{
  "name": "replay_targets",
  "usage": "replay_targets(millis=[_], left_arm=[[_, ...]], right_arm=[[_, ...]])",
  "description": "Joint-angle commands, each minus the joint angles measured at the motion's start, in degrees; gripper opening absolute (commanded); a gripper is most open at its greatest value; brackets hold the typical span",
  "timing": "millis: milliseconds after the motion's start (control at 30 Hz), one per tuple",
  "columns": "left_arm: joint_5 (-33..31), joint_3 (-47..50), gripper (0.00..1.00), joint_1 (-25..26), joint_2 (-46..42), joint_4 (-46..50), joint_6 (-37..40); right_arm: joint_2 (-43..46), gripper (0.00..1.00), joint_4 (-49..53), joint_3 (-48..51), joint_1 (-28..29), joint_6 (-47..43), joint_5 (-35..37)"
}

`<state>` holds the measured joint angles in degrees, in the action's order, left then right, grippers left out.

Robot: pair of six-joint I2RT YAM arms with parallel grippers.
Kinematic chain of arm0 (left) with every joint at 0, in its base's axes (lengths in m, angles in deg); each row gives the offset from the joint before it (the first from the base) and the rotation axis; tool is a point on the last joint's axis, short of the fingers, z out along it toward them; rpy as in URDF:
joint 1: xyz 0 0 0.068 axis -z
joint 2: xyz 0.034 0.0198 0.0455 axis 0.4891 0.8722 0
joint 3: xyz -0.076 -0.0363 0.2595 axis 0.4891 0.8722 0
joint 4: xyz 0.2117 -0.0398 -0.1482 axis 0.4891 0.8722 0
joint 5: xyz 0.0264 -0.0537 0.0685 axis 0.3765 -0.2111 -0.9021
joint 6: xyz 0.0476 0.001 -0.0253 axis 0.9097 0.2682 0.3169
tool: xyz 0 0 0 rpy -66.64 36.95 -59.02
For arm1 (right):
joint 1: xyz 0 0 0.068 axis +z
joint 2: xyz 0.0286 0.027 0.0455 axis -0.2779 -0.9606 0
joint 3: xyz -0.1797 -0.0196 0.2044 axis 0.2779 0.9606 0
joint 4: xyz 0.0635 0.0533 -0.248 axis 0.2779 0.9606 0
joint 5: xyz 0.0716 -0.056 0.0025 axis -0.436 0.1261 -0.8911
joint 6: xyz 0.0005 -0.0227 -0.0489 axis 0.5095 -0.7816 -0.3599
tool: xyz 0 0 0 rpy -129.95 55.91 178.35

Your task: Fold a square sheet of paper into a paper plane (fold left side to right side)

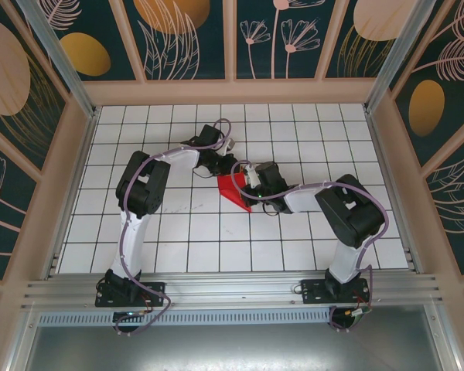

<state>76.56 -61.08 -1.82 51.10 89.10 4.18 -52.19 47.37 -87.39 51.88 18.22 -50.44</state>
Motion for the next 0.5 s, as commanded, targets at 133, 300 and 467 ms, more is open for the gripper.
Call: replay_targets(millis=[133, 300, 467], left_arm=[[-1.80, 1.49, 0.19, 0.97, 1.84, 2.63, 1.24], [-1.74, 1.55, 0.20, 0.95, 1.59, 2.63, 1.24], [-1.91, 1.42, 0.24, 0.98, 0.24, 2.63, 1.29]], right_arm=[[-1.31, 0.00, 3.57, -1.12, -0.25, 0.21, 1.04], [-2.14, 0.00, 5.09, -1.22, -0.27, 0.48, 1.44], [-3.17, 0.00, 5.62, -1.56, -0.25, 0.44, 1.57]])
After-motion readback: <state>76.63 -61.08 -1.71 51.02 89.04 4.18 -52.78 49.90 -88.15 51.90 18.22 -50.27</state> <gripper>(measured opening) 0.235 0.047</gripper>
